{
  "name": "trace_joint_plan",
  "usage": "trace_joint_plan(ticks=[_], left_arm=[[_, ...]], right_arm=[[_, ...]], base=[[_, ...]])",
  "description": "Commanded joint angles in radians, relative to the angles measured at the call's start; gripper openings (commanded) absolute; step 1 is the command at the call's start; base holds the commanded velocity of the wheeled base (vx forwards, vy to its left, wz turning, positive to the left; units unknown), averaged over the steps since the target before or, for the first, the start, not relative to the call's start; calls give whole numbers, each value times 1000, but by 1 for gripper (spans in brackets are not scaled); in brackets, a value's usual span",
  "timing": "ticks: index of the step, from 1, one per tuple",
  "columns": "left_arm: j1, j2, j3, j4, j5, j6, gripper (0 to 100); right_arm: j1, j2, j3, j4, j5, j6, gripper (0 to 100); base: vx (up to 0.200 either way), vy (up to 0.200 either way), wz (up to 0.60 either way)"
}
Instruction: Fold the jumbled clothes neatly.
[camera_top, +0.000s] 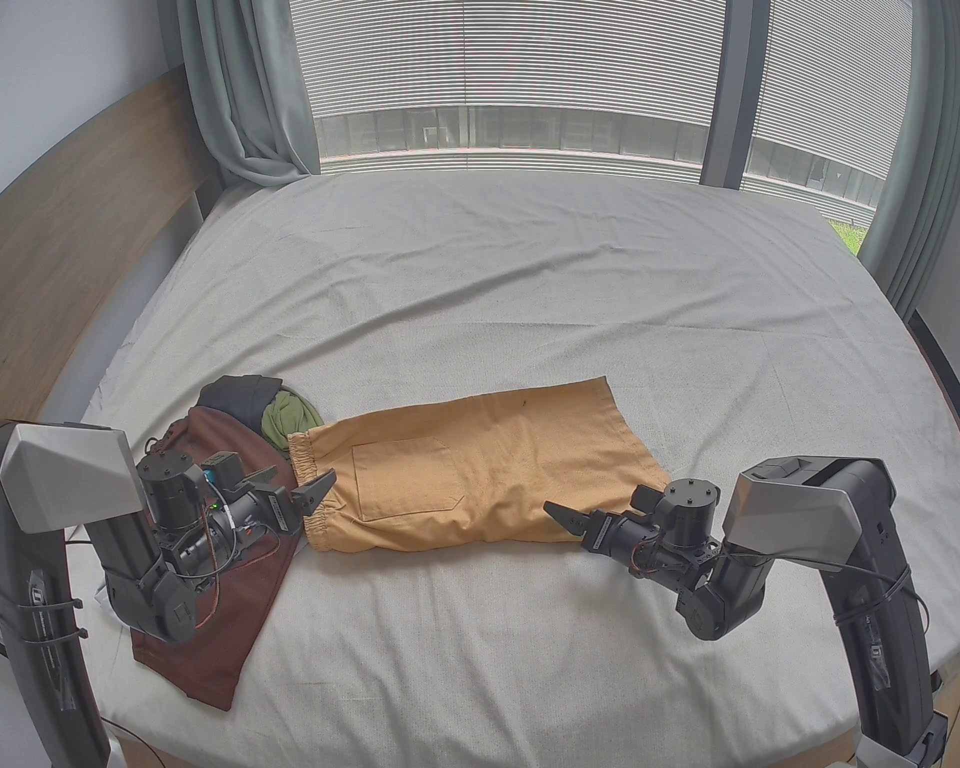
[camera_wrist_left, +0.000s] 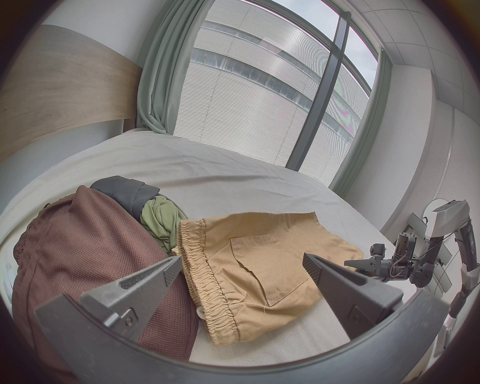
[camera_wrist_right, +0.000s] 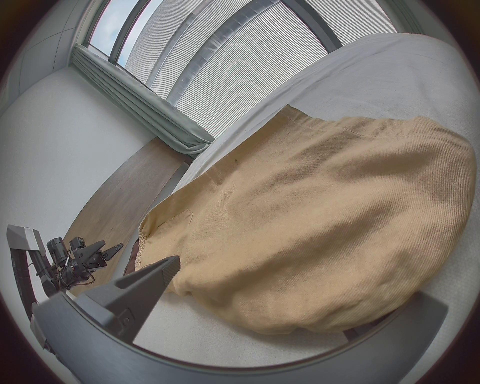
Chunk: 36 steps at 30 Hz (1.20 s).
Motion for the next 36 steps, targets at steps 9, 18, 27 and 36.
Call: trace_joint_plan(ticks=[9,18,27,36], left_arm=[[1,5,0,-1,0,0,100],[1,14,-1,-1,0,0,100],[1,8,2,1,-2,-2,100],[1,4,28,-1,-28,1,100]], right_arm=[[0,4,7,-12,-3,1,0],[0,-6,64,-49,-26,-6,0],[-5,-45,164,-74,-28,-20,0],[-2,-95,284,-103,-28,-54,0]], base=[[0,0,0],[0,0,0],[0,0,0],[0,0,0]])
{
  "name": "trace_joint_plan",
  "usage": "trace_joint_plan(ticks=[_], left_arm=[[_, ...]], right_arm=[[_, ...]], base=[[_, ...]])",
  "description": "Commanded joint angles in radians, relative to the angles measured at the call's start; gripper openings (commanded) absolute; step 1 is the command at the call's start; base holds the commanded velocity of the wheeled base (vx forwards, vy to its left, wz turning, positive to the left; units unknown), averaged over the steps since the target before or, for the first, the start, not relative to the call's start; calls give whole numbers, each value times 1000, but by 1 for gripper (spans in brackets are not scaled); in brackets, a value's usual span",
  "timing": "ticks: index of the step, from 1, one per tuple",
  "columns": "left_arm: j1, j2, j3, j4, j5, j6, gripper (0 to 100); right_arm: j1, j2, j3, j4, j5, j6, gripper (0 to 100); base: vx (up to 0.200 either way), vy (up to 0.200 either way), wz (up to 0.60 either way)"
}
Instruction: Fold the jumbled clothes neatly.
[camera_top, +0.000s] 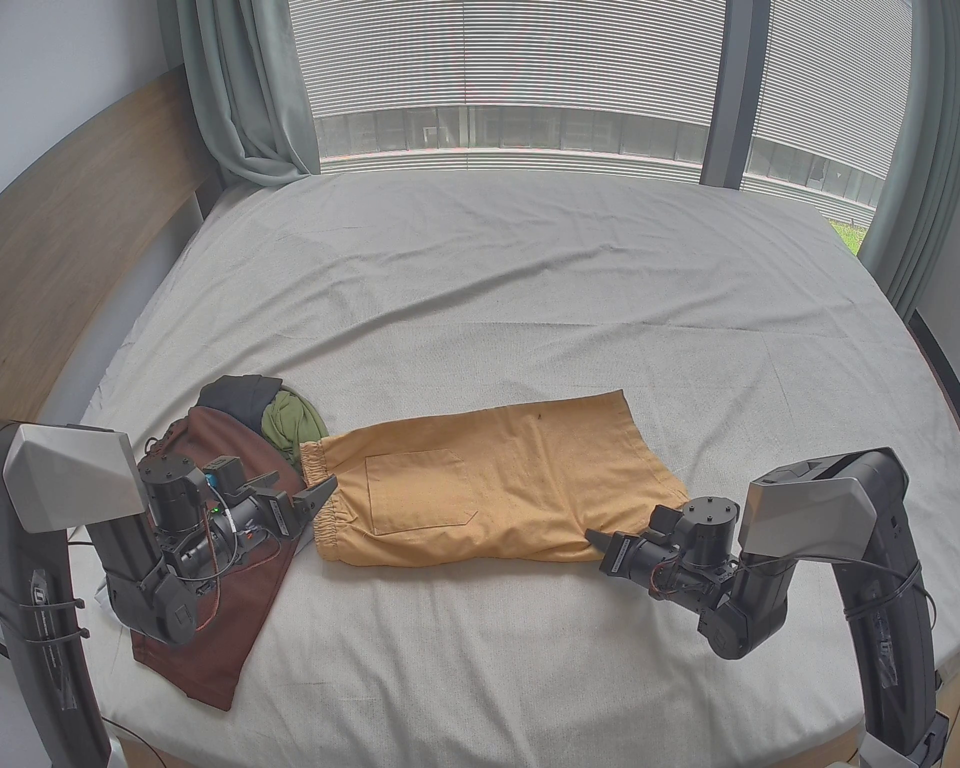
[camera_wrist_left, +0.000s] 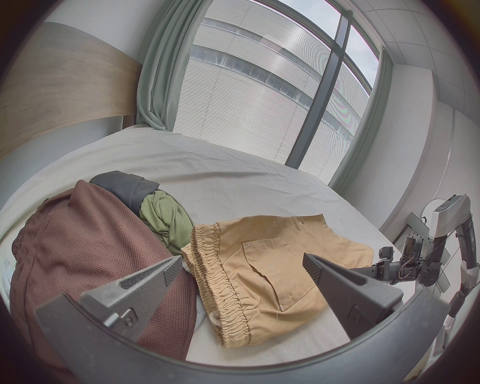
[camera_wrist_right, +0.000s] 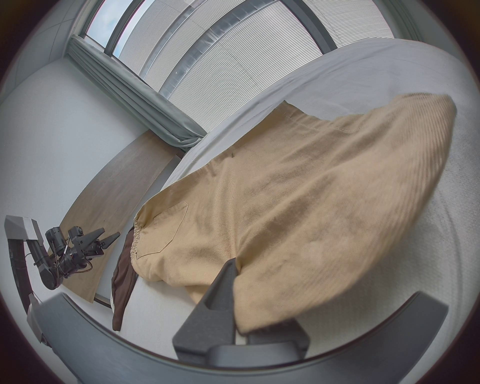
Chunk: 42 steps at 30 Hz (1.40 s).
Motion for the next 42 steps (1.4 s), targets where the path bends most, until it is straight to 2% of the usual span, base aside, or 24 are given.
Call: trace_joint_plan(ticks=[1,22,30,35,36,42], left_arm=[[0,-4,19,-1,-13,1,100],[-1,8,26,0,-32,-2,100],[-1,36,16,0,-52,-6,100],[-3,36,25,0,-124,-2,100],[-5,36,25,0,-128,-2,100],[-5,36,26,0,-145,-10,100]], right_arm=[[6,-38,84,-34,0,-10,0],[5,-167,485,-38,0,-138,0],[3,-162,506,-38,-26,-144,0],[5,-156,508,-38,-26,-144,0],[6,-156,506,-38,-26,-145,100],[19,-162,511,-38,-24,-144,100]], base=[[0,0,0],[0,0,0],[0,0,0],[0,0,0],[0,0,0],[0,0,0]])
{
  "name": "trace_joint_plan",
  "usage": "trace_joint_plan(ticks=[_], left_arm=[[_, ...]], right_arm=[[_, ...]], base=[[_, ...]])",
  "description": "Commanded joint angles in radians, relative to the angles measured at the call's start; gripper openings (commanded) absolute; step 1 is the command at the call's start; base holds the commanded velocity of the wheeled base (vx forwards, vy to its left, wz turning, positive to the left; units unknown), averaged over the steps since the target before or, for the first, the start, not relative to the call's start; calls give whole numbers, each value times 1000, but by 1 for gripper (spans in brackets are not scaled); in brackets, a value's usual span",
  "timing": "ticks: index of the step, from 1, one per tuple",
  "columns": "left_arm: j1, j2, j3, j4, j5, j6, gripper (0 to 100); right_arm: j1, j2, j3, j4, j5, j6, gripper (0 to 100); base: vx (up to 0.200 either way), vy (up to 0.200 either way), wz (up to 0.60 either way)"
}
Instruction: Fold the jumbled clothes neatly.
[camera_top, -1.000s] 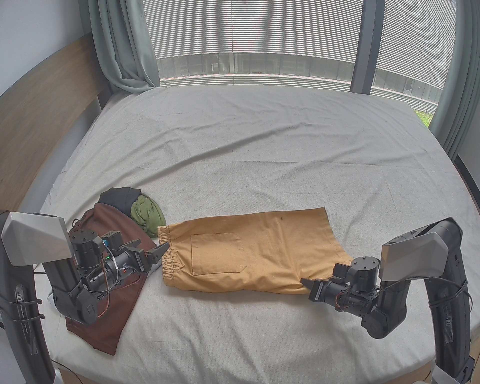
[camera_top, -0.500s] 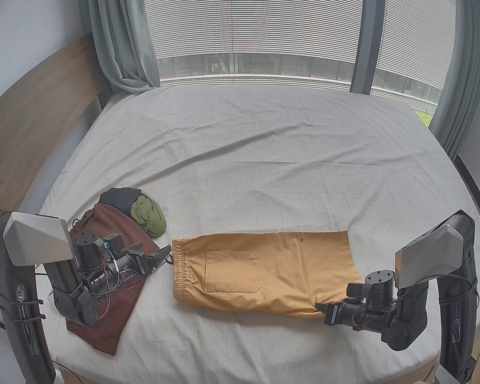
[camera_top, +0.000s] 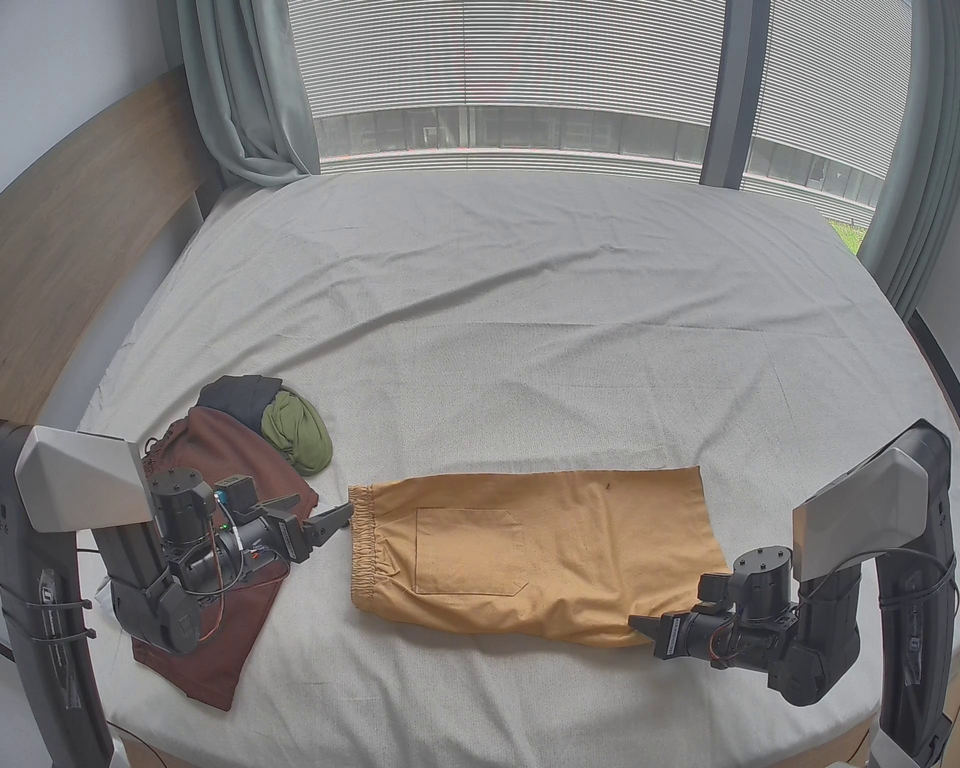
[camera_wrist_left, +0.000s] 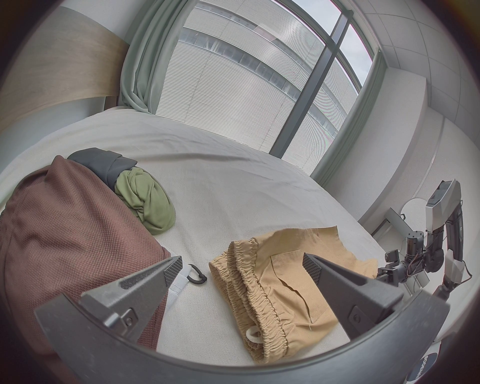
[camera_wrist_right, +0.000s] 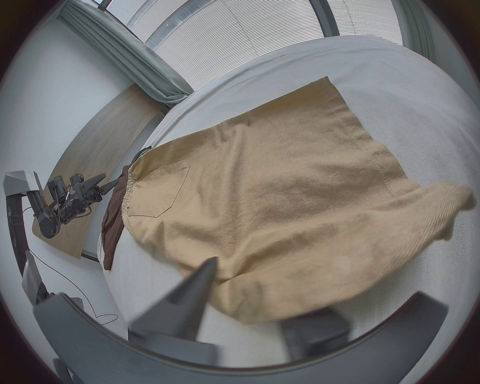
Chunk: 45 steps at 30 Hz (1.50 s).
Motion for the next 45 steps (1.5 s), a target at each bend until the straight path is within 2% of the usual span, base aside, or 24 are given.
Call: trace_joint_plan(ticks=[1,9,13,16,18,26,31,37,45], left_arm=[[3,3,0,-1,-15,-1,100],[6,8,-3,-1,-27,-3,100],[6,17,1,-1,-53,-3,100],[6,22,0,-1,-53,-1,100],[6,28,-2,1,-53,-3,100],[6,51,-5,-1,-67,-4,100],[6,59,-6,1,-72,-4,100],[-2,57,-2,-1,-75,-6,100],[-6,57,3,-1,-84,-38,100]], right_arm=[[11,-4,11,0,1,1,100],[60,-21,95,0,5,-1,100],[122,-39,158,0,10,1,100],[135,-47,166,0,14,1,100],[174,-87,186,0,39,1,100],[235,-218,227,0,122,5,100],[231,-332,224,0,176,5,100],[215,-439,201,2,197,17,100],[142,-511,154,2,248,56,100]], base=[[0,0,0],[0,0,0],[0,0,0],[0,0,0],[0,0,0],[0,0,0],[0,0,0],[0,0,0],[0,0,0]])
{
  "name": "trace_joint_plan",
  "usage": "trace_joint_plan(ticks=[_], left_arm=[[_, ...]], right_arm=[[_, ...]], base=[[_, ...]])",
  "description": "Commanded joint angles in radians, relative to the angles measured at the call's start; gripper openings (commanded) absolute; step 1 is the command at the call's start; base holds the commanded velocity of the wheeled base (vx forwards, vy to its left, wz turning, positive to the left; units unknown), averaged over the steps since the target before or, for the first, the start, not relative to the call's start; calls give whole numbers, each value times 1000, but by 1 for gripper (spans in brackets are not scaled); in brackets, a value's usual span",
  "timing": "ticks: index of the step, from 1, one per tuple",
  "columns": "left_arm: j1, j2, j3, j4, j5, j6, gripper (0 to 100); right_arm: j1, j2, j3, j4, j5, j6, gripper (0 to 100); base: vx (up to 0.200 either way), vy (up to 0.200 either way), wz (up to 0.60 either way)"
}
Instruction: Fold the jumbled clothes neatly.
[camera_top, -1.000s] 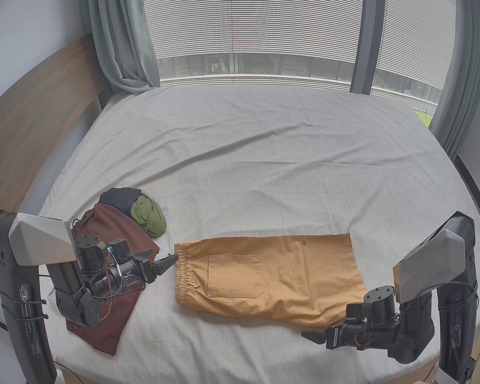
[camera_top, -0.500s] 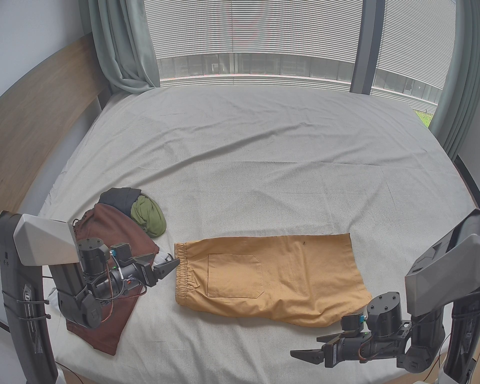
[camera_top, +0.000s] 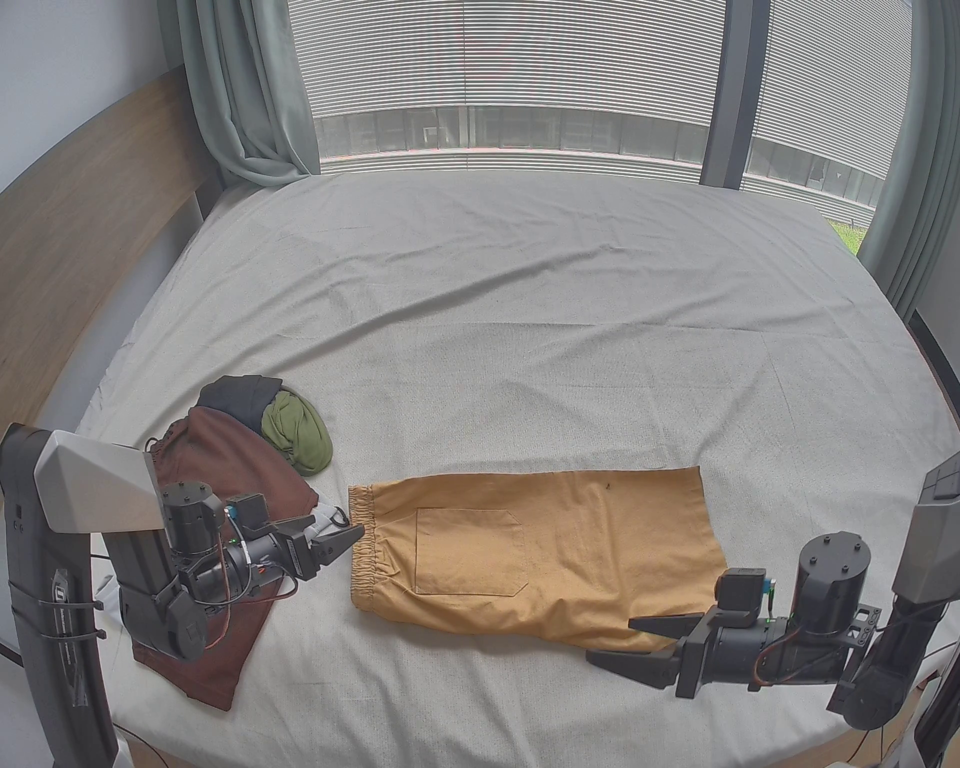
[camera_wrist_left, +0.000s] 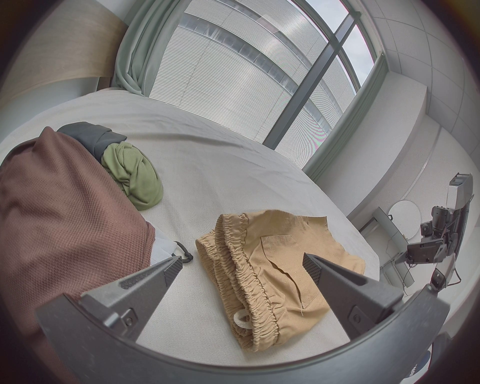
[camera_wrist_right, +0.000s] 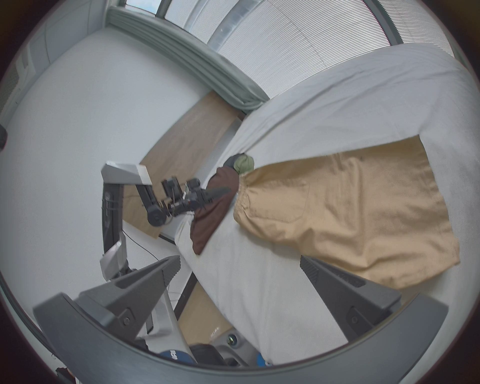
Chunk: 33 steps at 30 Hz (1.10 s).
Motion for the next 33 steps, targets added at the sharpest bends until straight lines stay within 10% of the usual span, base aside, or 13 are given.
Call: trace_joint_plan(ticks=[1,33], left_arm=[[-2,2,3,0,-7,-12,100],[-48,152,-55,0,3,-144,100]], right_arm=[[-48,-56,-28,-1,15,10,100],[-134,-21,-59,-1,17,10,100]], base=[[0,0,0],[0,0,0]])
